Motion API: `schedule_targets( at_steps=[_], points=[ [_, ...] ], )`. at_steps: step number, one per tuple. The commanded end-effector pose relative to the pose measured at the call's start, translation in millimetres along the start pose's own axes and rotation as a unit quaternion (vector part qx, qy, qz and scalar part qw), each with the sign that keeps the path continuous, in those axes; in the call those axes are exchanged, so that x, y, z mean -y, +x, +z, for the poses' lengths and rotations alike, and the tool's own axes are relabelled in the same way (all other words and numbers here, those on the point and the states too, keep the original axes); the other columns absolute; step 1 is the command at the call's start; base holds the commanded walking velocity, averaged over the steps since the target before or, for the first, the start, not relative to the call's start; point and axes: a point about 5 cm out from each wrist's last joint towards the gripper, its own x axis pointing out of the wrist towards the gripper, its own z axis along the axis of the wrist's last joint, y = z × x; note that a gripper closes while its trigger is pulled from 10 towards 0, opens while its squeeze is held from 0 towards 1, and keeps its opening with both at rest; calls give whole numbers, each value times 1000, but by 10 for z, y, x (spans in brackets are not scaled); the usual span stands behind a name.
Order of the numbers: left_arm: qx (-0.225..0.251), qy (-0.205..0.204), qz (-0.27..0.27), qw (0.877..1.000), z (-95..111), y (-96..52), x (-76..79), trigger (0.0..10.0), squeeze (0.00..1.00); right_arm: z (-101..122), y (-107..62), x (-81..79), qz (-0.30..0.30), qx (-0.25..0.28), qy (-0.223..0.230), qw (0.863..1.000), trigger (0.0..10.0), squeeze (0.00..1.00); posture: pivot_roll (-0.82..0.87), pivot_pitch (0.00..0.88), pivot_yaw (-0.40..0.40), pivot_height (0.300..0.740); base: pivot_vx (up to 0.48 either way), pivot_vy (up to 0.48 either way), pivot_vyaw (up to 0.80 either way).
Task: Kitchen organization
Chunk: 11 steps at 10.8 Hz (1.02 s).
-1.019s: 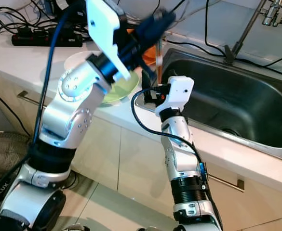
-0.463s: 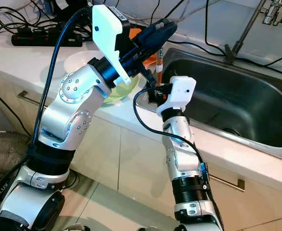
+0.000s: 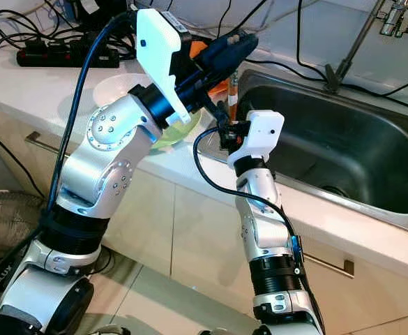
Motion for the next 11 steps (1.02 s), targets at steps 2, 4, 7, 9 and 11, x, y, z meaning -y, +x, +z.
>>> schedule_targets(
  at_steps=[2,4,7,9,11],
  points=[
    [-8,10,-4,1000,-10,-1,24,10000,0,17,2,63,-12,1,-7,1000,0,0,30,37,-69,740,0,0,0],
    [-14,18,6,1000,-28,-5,-3,10000,0,22,1,80,-15,2,-9,1000,0,0,30,38,-70,740,0,0,0],
    [-27,11,25,999,-80,-17,-54,10000,1000,23,4,127,-22,1,-14,1000,0,0,29,38,-70,740,0,0,0],
    [-32,11,28,999,-100,-26,-58,10000,1000,20,9,157,-26,0,-17,1000,0,0,30,37,-72,740,0,0,0],
    [-34,9,35,999,-103,-34,-75,10000,1000,19,23,194,-31,-2,-22,999,0,0,30,35,-72,740,0,0,0]
  ],
)
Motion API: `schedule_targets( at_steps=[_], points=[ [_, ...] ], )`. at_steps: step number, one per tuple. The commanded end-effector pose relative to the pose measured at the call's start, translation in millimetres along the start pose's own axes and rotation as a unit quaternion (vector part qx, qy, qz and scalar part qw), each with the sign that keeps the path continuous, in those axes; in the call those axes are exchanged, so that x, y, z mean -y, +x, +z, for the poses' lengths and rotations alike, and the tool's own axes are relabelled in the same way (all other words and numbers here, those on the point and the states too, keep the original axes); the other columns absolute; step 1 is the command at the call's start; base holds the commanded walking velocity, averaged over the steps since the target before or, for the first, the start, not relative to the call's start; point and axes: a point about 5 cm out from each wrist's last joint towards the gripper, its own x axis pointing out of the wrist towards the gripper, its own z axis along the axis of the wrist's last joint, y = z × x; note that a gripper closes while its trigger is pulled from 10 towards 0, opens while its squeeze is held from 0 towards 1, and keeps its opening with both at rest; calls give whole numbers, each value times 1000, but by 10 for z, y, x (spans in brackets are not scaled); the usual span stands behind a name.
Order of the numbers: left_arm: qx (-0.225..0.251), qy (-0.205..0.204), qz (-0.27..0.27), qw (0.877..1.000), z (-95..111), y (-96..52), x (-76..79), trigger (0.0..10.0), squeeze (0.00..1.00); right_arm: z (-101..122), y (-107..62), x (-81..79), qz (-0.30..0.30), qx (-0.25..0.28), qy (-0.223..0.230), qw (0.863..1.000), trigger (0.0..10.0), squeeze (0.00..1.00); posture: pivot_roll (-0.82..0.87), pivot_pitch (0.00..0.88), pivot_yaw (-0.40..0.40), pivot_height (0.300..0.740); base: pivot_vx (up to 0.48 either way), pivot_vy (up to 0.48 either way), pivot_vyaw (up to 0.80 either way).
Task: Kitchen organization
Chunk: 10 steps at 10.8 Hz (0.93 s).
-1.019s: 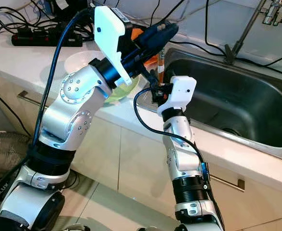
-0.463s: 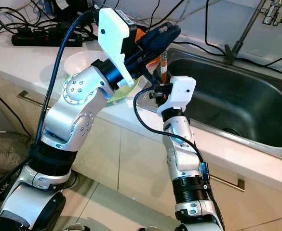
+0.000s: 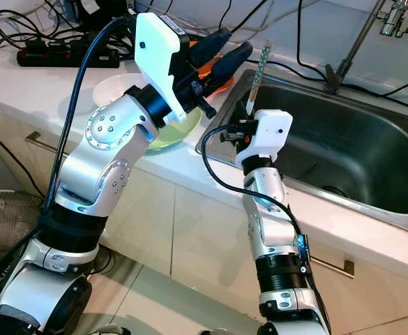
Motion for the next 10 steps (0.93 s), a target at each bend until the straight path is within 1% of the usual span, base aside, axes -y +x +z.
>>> schedule_targets(
  at_steps=[1,3,4,5,6,7,8,9,10],
  points=[
    [-8,-3,4,1000,-33,-4,6,10000,1000,14,22,68,-11,2,-4,1000,0,0,30,34,-72,740,0,0,0],
    [-8,-3,13,1000,-41,-33,-10,10000,1000,18,71,147,-20,1,-14,1000,0,0,30,34,-72,740,0,0,0],
    [-7,-1,24,1000,-42,-58,-37,10000,655,51,129,205,-28,4,-24,999,0,0,35,33,-76,740,0,0,0],
    [-10,0,28,1000,-53,-80,-53,10000,0,114,196,252,-35,12,-30,999,0,0,35,32,-77,740,0,0,0],
    [-14,-1,30,999,-67,-99,-60,10000,0,170,255,296,-41,19,-36,998,0,0,35,32,-77,740,0,0,0],
    [-21,-7,30,999,-104,-139,-51,10000,0,246,350,381,-56,25,-42,997,10000,0,36,31,-79,740,0,0,0],
    [-38,-10,25,999,-169,-203,-27,10000,0,301,437,465,-68,26,-55,996,10000,0,37,29,-80,740,0,0,0],
    [-71,-20,4,997,-276,-293,26,10000,0,264,476,532,-74,14,-75,994,10000,0,37,29,-80,740,0,0,0],
    [-106,-23,-17,994,-398,-410,83,10000,0,190,476,620,-87,-6,-86,993,10000,0,45,31,-83,740,0,0,0]
  ],
)
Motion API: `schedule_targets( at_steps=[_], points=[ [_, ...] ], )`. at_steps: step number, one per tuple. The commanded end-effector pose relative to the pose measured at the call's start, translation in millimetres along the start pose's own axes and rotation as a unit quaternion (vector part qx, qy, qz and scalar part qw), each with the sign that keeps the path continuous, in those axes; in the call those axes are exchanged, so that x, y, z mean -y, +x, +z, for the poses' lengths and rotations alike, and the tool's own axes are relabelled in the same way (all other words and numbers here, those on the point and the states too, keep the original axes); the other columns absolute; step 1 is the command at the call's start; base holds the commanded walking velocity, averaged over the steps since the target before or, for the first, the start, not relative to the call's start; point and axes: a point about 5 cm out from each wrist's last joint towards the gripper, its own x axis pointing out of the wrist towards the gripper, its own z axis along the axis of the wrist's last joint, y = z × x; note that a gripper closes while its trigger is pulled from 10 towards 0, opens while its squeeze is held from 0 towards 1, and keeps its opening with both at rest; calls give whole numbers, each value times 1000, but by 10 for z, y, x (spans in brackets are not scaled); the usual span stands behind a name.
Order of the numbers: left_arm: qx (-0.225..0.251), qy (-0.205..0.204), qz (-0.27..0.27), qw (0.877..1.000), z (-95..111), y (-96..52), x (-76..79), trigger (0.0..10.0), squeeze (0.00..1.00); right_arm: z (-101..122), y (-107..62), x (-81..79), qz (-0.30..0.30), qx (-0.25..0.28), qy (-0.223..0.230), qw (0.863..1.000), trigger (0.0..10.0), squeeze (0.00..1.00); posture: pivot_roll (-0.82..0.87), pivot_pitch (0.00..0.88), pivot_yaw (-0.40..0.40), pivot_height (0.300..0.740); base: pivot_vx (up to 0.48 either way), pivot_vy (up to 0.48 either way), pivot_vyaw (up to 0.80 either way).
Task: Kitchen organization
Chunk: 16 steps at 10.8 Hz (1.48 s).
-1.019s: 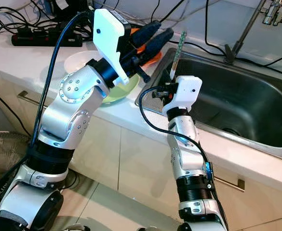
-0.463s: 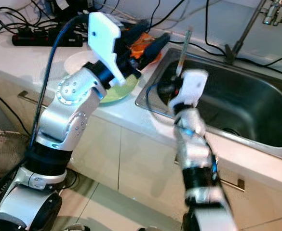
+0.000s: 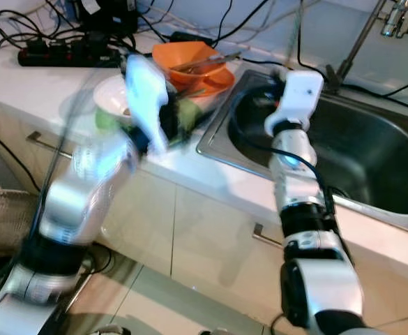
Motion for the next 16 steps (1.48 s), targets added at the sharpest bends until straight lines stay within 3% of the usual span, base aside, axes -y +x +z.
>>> schedule_targets(
  at_steps=[1,4,9,13,14,15,16],
  points=[
    [-19,7,-25,999,-39,-48,78,10000,0,-35,17,102,-17,-11,-8,1000,10000,0,56,35,-92,740,0,0,0],
    [-86,-5,-32,996,-288,-298,131,10000,0,-334,-59,229,-45,-77,-43,995,10000,0,69,40,-106,740,0,0,0],
    [-129,-15,-53,990,-386,-399,237,10000,0,-750,-294,170,-39,-178,-50,982,10000,0,87,49,-119,740,0,0,0],
    [-138,-20,-59,989,-395,-407,302,10000,0,-825,-315,115,-31,-218,-48,974,10000,0,89,53,-123,740,0,0,0],
    [-142,-20,-57,988,-405,-415,303,10000,0,-830,-314,93,-28,-222,-45,974,10000,180,89,53,-123,740,0,0,0],
    [-144,-20,-56,988,-409,-419,302,10000,0,-832,-314,82,-27,-222,-45,974,10000,671,89,53,-123,740,0,0,0],
    [-144,-20,-56,988,-410,-420,303,10000,0,-834,-314,76,-26,-223,-45,973,10000,663,89,53,-123,740,0,0,0]
  ],
)
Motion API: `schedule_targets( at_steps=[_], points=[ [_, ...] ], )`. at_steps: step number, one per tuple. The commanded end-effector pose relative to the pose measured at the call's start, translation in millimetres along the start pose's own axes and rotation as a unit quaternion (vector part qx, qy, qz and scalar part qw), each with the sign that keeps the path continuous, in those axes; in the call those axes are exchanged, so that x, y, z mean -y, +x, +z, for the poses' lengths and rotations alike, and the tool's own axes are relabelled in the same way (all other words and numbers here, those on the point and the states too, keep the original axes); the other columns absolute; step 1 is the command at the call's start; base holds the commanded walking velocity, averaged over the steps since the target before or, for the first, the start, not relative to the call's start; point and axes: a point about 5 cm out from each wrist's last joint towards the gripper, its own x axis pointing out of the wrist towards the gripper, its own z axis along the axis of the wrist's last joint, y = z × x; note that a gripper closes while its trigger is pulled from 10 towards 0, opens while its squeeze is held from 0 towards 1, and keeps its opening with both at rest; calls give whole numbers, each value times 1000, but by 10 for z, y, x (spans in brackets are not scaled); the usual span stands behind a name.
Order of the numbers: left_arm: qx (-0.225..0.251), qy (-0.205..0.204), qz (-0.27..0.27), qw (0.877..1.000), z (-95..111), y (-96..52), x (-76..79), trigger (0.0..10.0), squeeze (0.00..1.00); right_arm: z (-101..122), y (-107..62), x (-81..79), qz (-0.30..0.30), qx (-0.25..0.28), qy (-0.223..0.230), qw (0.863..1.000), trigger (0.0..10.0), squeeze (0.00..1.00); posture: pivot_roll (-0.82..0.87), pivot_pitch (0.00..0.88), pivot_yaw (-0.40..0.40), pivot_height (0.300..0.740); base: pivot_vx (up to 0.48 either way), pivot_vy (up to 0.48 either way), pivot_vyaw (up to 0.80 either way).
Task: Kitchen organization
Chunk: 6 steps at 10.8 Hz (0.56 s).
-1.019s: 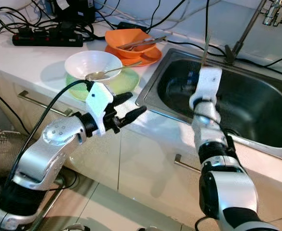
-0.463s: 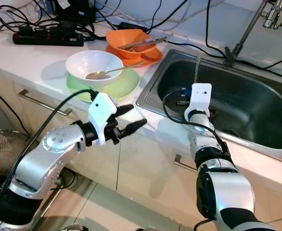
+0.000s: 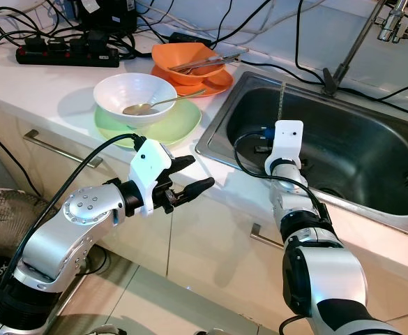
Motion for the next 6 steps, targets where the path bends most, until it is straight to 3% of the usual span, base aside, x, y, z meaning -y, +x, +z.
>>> schedule_targets(
  at_steps=[1,2,3,4,6],
  points=[
    [-1,8,-5,1000,26,4,46,10000,0,-118,-26,-36,8,-31,-6,999,10000,541,92,55,-125,740,0,0,0],
    [-1,8,-5,1000,24,6,53,10000,0,-93,-19,-45,9,-26,-5,1000,10000,0,92,55,-125,740,0,0,0],
    [-1,8,-5,1000,24,7,54,10000,0,-89,-17,-45,9,-26,-5,1000,10000,0,92,55,-125,740,0,0,0],
    [-1,8,-4,1000,23,11,55,10000,0,-66,-12,-56,15,-20,3,1000,10000,1000,88,55,-125,740,0,0,0],
    [0,8,-3,1000,22,14,54,10000,0,-55,-8,-53,13,-18,1,1000,10000,1000,88,55,-125,740,0,0,0]
  ],
)
